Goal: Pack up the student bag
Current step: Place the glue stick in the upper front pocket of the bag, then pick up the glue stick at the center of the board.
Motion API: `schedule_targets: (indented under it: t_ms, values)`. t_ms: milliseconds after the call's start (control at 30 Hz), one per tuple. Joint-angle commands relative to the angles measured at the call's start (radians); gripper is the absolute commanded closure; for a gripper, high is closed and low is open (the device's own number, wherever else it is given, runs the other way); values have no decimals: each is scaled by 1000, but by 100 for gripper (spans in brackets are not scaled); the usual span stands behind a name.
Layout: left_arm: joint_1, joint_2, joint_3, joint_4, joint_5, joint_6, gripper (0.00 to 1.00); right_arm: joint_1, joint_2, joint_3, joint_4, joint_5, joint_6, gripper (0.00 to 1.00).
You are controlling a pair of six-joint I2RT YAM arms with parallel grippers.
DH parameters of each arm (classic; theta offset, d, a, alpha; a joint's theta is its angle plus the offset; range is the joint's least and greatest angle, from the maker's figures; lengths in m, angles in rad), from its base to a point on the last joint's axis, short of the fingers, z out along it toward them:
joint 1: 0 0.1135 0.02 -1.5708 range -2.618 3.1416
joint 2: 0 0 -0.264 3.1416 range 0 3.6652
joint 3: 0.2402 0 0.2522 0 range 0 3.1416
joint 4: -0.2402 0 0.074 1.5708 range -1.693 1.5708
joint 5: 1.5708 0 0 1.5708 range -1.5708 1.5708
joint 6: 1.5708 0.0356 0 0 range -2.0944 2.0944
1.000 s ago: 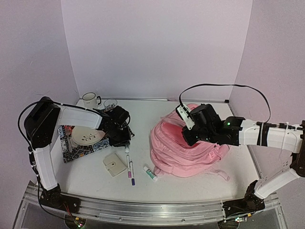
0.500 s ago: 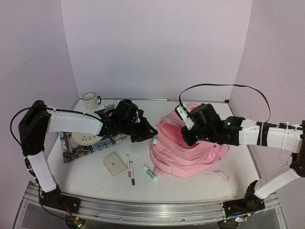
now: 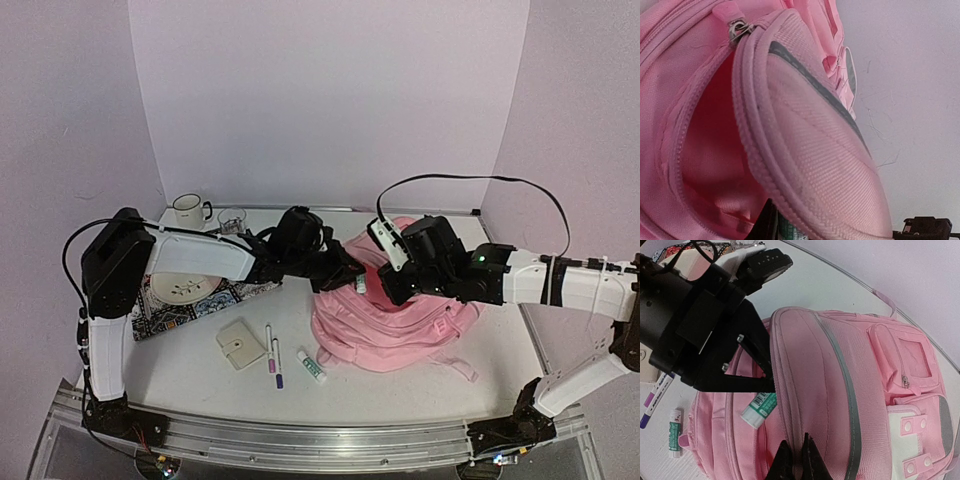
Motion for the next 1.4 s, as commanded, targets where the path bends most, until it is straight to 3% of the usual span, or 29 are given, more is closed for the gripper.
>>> schedule_targets:
  t_ms: [0,100,200,300,633,867,1067,1367]
  values:
    - [-8,20,88,55,-51,-48,91,8,-48,54,125,-61,24,100]
    - [-9,33,97,64,-63,-73,81,9,-41,57,127,-68,28,100]
    - [-13,25,94,67,-77,-68,63,9,-40,57,127,-70,30,100]
    - [-16,-5,77,67,-104,-35,51,10,-39,57,127,-68,29,100]
    - [-19,-162,-121,62,-162,44,29,10,-22,55,120,-51,30,100]
    - [-21,-334,-327,8,-231,73,35,10,-14,51,106,-59,32,100]
    - [-51,-434,-396,-201,-316,107,33,9,4,53,83,-62,43,100]
    - [-164,-412,-431,-374,-363,6,40,10,23,77,41,-76,79,100]
